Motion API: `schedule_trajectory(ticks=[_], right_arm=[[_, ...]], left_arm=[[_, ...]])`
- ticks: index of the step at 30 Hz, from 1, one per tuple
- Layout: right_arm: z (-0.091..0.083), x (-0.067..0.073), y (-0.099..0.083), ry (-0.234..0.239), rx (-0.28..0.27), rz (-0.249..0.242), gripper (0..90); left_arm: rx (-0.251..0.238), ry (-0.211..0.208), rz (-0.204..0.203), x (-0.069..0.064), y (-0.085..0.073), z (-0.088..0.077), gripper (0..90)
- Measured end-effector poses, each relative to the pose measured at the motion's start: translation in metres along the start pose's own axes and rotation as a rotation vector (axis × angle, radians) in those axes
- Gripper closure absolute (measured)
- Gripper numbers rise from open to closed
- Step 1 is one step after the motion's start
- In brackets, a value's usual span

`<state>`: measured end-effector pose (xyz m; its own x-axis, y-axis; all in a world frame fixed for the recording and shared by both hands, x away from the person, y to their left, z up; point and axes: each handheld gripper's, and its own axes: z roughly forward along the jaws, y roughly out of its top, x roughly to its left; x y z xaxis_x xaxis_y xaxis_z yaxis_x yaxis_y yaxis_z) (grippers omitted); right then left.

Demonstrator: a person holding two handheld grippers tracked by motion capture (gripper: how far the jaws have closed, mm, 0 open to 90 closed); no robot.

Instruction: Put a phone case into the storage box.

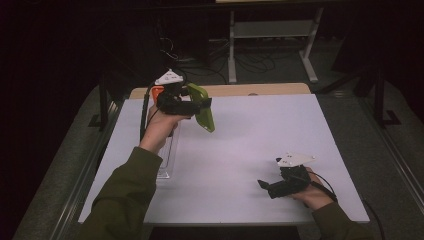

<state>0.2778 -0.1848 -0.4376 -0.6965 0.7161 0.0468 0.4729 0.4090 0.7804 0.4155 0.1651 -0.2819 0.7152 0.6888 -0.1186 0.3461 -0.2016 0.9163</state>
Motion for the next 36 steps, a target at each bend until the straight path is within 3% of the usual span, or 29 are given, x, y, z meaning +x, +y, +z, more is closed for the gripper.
schedule_trajectory(ticks=[10,15,28,36], right_arm=[[-0.003,-0.001,0.0,-0.006,0.0,-0.008,0.7],[-0.003,-0.002,0.0,-0.005,-0.002,-0.007,0.7],[-0.003,-0.002,0.0,-0.008,-0.01,-0.015,0.7],[-0.004,-0.002,0.001,-0.008,-0.008,-0.007,0.7]], left_arm=[[-0.01,0.098,-0.021,0.024,0.006,-0.01,16.1],[-0.016,0.172,-0.034,0.036,0.007,-0.015,16.1],[-0.004,0.326,-0.072,0.061,0.007,-0.026,16.1],[0.029,0.417,-0.093,0.075,0.003,-0.026,16.1]])
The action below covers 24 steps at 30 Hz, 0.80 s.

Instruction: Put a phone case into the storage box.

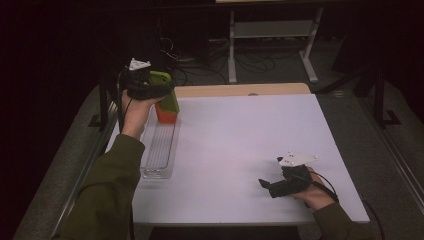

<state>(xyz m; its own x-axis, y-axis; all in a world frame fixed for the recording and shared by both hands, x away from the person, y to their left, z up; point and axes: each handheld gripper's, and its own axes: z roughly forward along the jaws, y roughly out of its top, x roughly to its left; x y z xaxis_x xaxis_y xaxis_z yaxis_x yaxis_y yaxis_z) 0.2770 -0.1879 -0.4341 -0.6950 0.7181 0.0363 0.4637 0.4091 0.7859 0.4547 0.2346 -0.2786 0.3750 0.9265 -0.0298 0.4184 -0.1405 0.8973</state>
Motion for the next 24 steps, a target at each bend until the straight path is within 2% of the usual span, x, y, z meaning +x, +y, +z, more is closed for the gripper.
schedule_trajectory(ticks=[5,9,14,17,18,21,24], right_arm=[[0.0,0.0,0.0,-0.003,-0.009,-0.006,0.7],[-0.001,0.0,0.0,-0.002,-0.005,0.0,0.7],[-0.002,-0.001,0.0,-0.004,-0.016,-0.008,0.7],[-0.002,-0.001,0.0,-0.002,-0.013,-0.004,0.7],[-0.002,0.0,0.0,0.0,-0.011,0.0,0.7],[-0.002,0.0,0.0,-0.001,-0.012,-0.002,0.7],[-0.002,0.0,0.0,-0.001,-0.012,-0.003,0.7]], left_arm=[[0.024,0.057,-0.022,0.003,-0.005,0.007,16.0],[0.052,0.098,-0.025,0.006,-0.01,0.014,16.0],[0.077,0.132,-0.027,0.01,-0.017,0.022,15.9],[0.09,0.145,-0.04,0.012,-0.023,0.028,15.9],[0.081,0.153,-0.049,0.012,-0.025,0.03,15.9],[0.1,0.168,-0.051,0.013,-0.031,0.035,15.9],[0.095,0.183,-0.085,0.014,-0.039,0.042,15.8]])
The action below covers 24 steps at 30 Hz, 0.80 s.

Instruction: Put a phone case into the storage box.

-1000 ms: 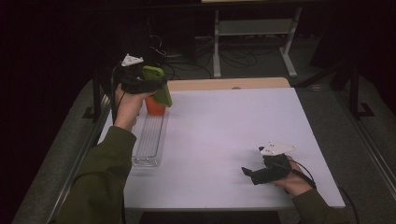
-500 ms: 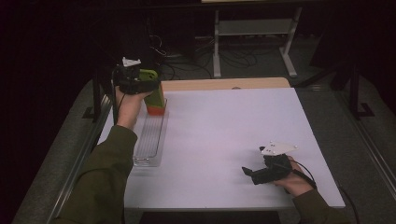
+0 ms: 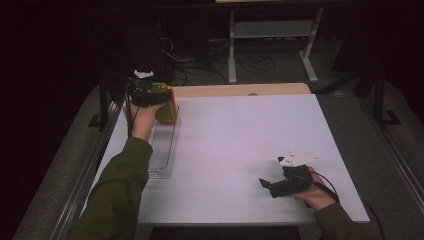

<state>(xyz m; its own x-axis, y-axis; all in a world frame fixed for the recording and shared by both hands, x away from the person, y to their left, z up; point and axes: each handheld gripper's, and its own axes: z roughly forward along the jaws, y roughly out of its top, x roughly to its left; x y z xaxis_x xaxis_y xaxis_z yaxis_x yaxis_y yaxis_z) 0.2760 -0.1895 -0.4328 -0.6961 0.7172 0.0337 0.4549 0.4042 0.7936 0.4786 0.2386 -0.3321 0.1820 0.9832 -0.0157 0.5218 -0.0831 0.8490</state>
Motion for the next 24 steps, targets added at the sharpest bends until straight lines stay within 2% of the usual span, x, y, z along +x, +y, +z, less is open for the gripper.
schedule_trajectory(ticks=[1,3,14,20,21,24], right_arm=[[0.0,0.0,0.0,0.0,0.0,0.001,0.7],[0.0,0.0,0.0,0.0,-0.001,0.003,0.7],[0.0,0.0,0.0,-0.001,0.001,-0.004,0.7],[0.0,0.001,0.0,0.002,-0.002,0.014,0.7],[0.0,0.0,-0.001,-0.001,0.001,-0.003,0.7],[0.0,0.0,-0.001,0.0,0.0,0.002,0.7]], left_arm=[[0.011,0.002,0.006,0.002,-0.002,0.002,15.8],[0.015,0.007,-0.013,0.002,-0.006,0.006,15.8],[0.072,0.036,0.021,0.001,-0.018,0.023,15.4],[0.07,0.056,0.034,-0.002,-0.02,0.028,14.8],[0.068,0.057,0.035,-0.002,-0.02,0.028,14.7],[0.06,0.05,0.025,-0.001,-0.02,0.03,14.4]])
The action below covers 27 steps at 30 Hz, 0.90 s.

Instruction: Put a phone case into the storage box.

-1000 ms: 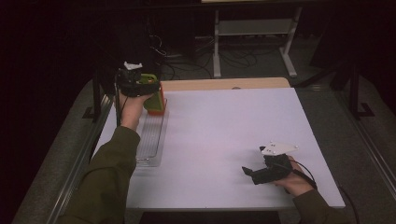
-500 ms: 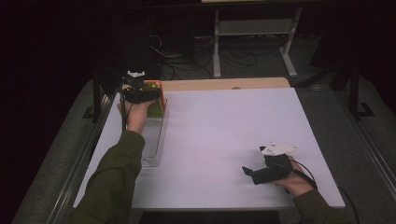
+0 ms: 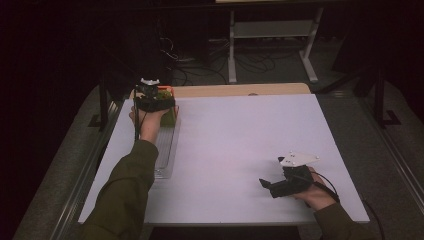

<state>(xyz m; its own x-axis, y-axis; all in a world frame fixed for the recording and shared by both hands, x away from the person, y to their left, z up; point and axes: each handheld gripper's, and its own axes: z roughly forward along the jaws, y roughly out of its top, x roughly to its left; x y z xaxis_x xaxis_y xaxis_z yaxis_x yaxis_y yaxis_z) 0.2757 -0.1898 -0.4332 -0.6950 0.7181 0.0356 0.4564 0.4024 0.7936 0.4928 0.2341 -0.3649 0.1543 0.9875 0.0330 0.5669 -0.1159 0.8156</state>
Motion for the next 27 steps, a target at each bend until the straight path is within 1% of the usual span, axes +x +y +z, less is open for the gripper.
schedule_trajectory(ticks=[4,7,10,12,14,15,18,20,21,22,23,25,27], right_arm=[[0.0,0.0,0.0,0.001,0.0,-0.002,0.7],[0.0,0.0,0.0,0.002,0.001,-0.005,0.7],[0.0,0.0,0.0,0.001,0.001,-0.003,0.7],[0.0,0.0,0.0,0.001,0.002,-0.004,0.7],[0.0,0.0,0.0,0.001,0.002,-0.004,0.7],[0.0,0.0,0.0,0.0,0.002,-0.007,0.7],[0.0,0.0,0.0,0.0,0.001,-0.006,0.7],[0.0,0.0,0.0,0.0,0.0,-0.006,0.7],[0.0,0.0,0.0,0.0,0.001,-0.006,0.7],[0.0,0.0,0.0,0.0,0.002,-0.008,0.7],[0.0,0.0,0.0,0.0,0.001,-0.008,0.7],[0.0,0.0,0.0,0.0,0.0,-0.009,0.7],[0.0,0.0,0.001,0.0,0.003,-0.01,0.7]], left_arm=[[-0.002,0.004,-0.004,0.001,0.0,0.001,13.1],[-0.003,0.008,-0.002,0.001,0.0,0.001,8.7],[-0.002,-0.003,-0.006,0.002,0.0,0.001,3.3],[-0.006,-0.004,-0.013,0.003,0.0,0.0,2.1],[-0.009,-0.011,-0.008,0.004,0.001,-0.002,1.4],[-0.005,-0.007,0.0,0.004,0.001,-0.004,1.4],[0.003,-0.03,0.017,0.005,0.002,-0.008,0.5],[0.002,-0.04,0.021,0.005,0.003,-0.012,0.0],[0.005,-0.044,0.038,0.006,0.003,-0.014,0.0],[0.004,-0.051,0.038,0.006,0.003,-0.016,0.0],[0.016,-0.06,0.049,0.007,0.004,-0.019,0.0],[0.016,-0.078,0.054,0.006,0.004,-0.023,0.0],[0.02,-0.096,0.08,0.006,0.004,-0.03,0.0]])
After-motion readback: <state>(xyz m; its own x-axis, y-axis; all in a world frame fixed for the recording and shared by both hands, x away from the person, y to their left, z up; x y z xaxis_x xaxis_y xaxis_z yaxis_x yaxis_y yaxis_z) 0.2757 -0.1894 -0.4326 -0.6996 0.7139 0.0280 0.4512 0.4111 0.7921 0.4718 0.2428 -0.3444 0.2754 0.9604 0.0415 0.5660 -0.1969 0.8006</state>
